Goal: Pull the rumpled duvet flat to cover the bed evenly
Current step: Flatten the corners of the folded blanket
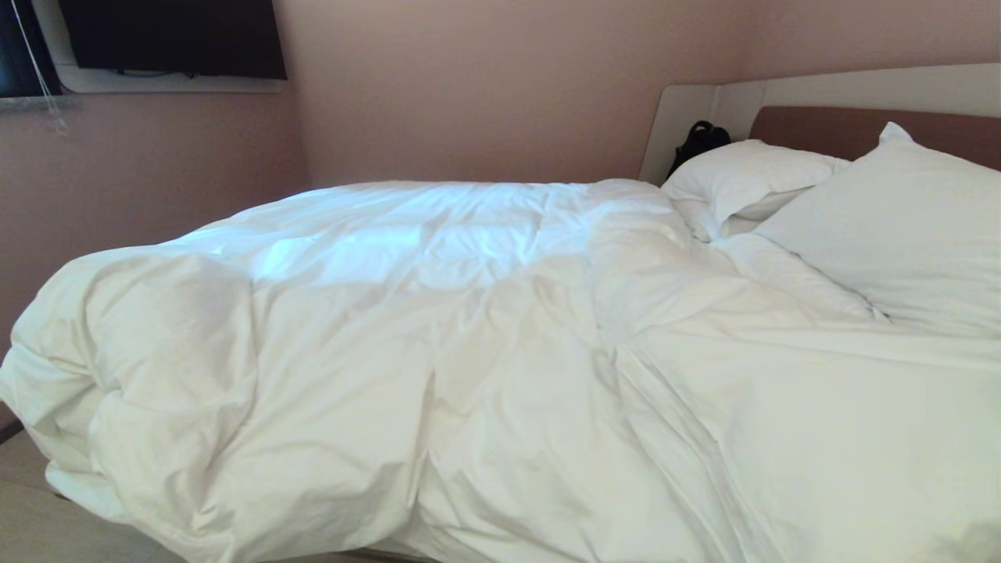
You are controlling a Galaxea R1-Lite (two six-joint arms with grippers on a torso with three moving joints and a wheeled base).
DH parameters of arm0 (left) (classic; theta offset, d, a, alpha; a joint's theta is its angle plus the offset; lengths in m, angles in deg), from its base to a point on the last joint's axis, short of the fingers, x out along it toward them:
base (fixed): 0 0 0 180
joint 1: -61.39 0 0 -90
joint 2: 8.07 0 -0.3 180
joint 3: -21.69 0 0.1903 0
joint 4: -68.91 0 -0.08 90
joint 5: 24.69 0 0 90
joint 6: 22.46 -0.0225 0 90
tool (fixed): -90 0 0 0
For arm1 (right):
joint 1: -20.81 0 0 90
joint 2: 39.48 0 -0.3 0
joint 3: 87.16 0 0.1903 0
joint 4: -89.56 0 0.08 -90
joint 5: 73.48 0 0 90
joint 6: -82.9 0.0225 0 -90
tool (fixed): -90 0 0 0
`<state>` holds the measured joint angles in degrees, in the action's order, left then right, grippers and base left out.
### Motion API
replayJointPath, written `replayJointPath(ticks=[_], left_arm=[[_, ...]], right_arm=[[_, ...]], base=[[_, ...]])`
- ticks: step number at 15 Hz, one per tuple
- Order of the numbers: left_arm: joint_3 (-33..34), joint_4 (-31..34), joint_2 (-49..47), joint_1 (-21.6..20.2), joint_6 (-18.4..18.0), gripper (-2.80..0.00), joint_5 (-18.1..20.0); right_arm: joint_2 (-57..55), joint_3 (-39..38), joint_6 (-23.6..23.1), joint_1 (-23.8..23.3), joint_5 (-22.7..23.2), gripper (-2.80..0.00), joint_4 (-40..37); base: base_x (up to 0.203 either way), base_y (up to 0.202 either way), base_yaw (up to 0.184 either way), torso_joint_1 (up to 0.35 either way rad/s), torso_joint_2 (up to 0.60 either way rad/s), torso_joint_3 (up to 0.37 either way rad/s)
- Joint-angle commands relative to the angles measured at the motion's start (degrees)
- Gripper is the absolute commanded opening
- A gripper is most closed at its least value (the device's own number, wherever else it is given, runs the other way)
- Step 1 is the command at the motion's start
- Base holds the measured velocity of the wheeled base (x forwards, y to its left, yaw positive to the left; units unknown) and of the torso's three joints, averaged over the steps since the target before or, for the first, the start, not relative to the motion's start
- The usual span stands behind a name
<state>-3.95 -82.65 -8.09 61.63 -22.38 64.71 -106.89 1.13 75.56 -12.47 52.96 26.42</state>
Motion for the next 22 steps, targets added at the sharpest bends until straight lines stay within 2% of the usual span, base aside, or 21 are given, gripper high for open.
replayJointPath(ticks=[1,5,13,22], left_arm=[[0.0,0.03,-0.06,0.02,0.01,-2.8,-0.02],[-0.01,0.03,-0.06,-0.07,0.01,-2.8,-0.02],[-0.01,0.03,-0.06,-0.07,0.01,-2.8,-0.02],[0.0,0.03,-0.01,-0.02,0.01,-2.8,-0.02]], right_arm=[[6.66,-3.44,4.69,-0.45,-8.92,-2.8,-1.95],[11.51,-9.76,4.88,-0.82,-10.6,-2.8,-1.89],[17.31,-18.46,4.71,-0.83,-10.78,-2.8,-1.37],[16.01,-19.49,4.44,-0.83,-10.78,-2.8,-1.18]], base=[[0.0,0.0,0.0,0.0,0.0,0.0],[0.0,0.0,0.0,0.0,0.0,0.0],[0.0,0.0,0.0,0.0,0.0,0.0],[0.0,0.0,0.0,0.0,0.0,0.0]])
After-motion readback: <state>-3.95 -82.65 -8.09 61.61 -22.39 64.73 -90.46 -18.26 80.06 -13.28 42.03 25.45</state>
